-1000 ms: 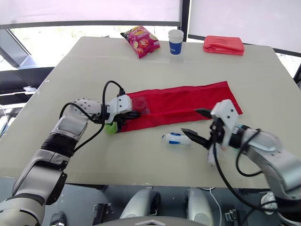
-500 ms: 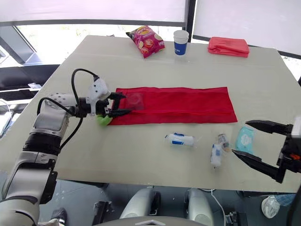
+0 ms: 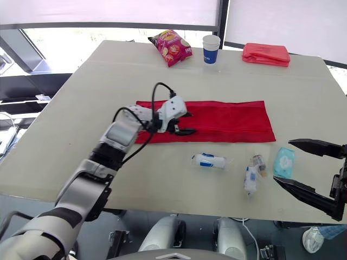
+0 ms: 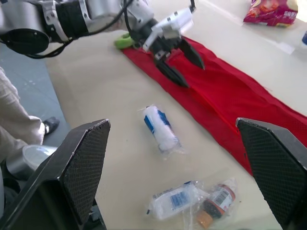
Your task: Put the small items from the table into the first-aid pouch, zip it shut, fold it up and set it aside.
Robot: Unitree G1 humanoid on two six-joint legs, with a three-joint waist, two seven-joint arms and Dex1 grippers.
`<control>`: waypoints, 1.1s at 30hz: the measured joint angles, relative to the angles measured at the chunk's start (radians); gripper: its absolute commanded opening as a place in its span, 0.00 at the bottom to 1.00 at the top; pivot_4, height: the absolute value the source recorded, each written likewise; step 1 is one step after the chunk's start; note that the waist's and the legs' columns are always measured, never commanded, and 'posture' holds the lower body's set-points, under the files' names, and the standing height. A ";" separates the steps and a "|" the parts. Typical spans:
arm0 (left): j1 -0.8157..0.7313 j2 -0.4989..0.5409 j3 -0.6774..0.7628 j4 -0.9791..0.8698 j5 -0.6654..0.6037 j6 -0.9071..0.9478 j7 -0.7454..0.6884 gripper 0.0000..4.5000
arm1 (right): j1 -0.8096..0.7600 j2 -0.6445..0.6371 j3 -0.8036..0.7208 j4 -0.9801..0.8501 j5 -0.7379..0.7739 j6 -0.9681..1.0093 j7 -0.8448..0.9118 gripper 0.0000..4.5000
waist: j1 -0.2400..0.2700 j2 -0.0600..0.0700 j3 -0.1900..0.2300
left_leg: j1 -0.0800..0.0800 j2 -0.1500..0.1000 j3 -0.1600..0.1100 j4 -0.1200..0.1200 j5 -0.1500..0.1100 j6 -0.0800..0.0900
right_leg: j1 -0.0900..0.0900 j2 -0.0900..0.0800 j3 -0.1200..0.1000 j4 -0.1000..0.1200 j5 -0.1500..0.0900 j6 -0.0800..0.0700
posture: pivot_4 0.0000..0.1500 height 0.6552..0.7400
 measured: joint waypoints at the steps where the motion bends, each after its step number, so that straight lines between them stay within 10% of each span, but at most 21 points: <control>1: -0.004 -0.002 -0.006 0.013 0.006 -0.013 0.002 0.78 | 0.001 0.000 -0.002 -0.001 0.003 0.000 -0.002 1.00 | -0.001 0.000 0.000 | 0.000 0.000 0.000 0.000 0.000 0.000 | 0.000 0.000 0.000 0.000 0.000 0.000 | 1.00 1.00; 9: -0.051 -0.024 -0.008 0.147 0.042 -0.107 -0.011 0.59 | -0.010 -0.002 -0.024 -0.010 0.088 -0.002 -0.057 1.00 | -0.004 0.000 0.000 | 0.000 0.001 0.000 0.000 0.000 0.000 | 0.000 -0.002 0.000 0.000 0.000 0.000 | 1.00 1.00; 15: -0.053 -0.025 0.026 0.159 0.023 -0.088 -0.058 0.01 | -0.025 -0.006 -0.016 -0.015 0.128 -0.014 -0.112 1.00 | -0.004 0.000 0.000 | 0.000 0.001 0.000 0.000 0.000 0.000 | 0.000 -0.002 0.000 -0.001 0.000 0.000 | 1.00 1.00; 24: 0.006 -0.026 0.083 -0.028 -0.060 0.103 -0.116 0.01 | -0.133 -0.046 0.362 -0.066 -0.023 -0.034 -0.248 1.00 | -0.009 0.000 0.000 | 0.000 0.001 -0.001 0.001 0.000 0.000 | 0.000 -0.002 0.000 0.000 0.000 0.000 | 1.00 1.00; 33: 0.089 -0.024 0.085 -0.204 -0.077 0.229 -0.096 0.01 | -0.576 0.019 1.149 0.051 -0.426 0.002 -0.445 1.00 | -0.009 0.001 0.000 | -0.002 0.000 0.000 0.004 0.002 -0.004 | -0.002 0.001 0.000 0.001 0.000 0.000 | 1.00 1.00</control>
